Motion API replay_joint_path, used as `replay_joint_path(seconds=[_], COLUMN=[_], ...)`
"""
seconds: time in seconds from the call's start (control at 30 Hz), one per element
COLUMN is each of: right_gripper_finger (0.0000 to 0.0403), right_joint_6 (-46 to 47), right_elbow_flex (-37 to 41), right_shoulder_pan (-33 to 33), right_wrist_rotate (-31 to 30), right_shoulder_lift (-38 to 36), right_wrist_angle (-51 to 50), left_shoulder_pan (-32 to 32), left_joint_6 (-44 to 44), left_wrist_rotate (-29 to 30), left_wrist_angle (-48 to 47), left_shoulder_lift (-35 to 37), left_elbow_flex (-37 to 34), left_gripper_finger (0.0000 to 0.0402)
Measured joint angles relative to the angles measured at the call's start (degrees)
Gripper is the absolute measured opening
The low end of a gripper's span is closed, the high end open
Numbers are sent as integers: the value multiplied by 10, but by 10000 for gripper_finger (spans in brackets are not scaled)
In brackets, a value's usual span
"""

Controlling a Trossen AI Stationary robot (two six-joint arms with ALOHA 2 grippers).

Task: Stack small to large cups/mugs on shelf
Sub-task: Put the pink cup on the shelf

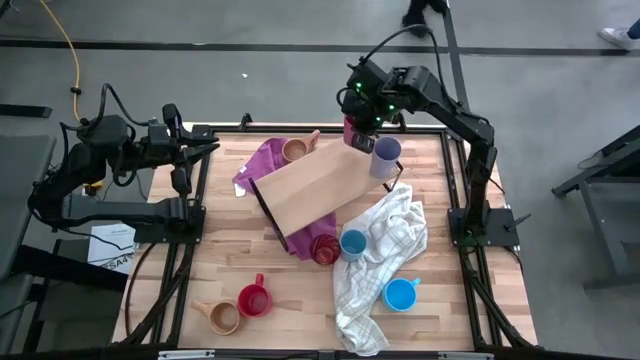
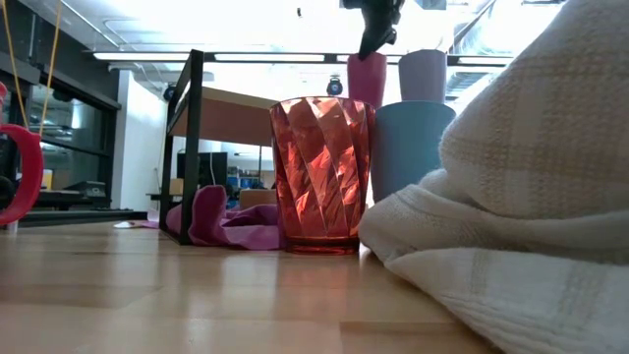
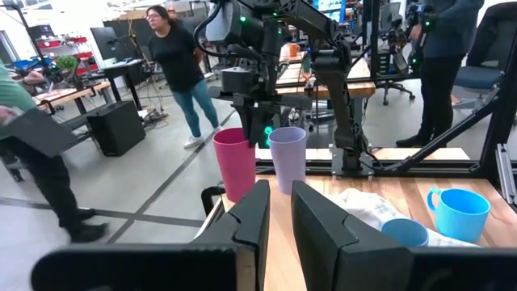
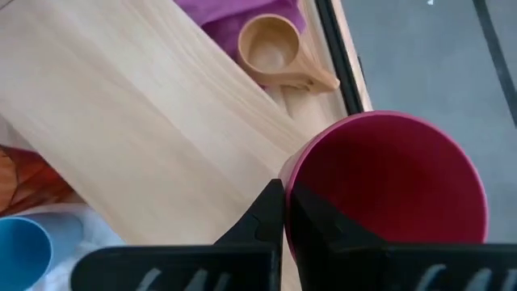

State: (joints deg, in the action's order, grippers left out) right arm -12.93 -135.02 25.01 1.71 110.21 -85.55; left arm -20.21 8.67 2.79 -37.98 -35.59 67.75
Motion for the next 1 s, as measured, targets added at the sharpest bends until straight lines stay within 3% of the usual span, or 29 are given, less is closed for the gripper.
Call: replay_joint_path(seconds=[1.0], right_gripper_finger=[0], right_joint_6=[-6], right_elbow_flex=[0], right_shoulder_pan=[28], right_wrist_rotate=[18], right_shoulder_lift=[1], right_wrist_angle=[-23], left_shoulder_pan=[0], left_joint_6=[0], left_wrist_rotate=[0], left_wrist_angle=[-7], left_shoulder_lift=[0], left_elbow_flex=[0], left_gripper_finger=[44])
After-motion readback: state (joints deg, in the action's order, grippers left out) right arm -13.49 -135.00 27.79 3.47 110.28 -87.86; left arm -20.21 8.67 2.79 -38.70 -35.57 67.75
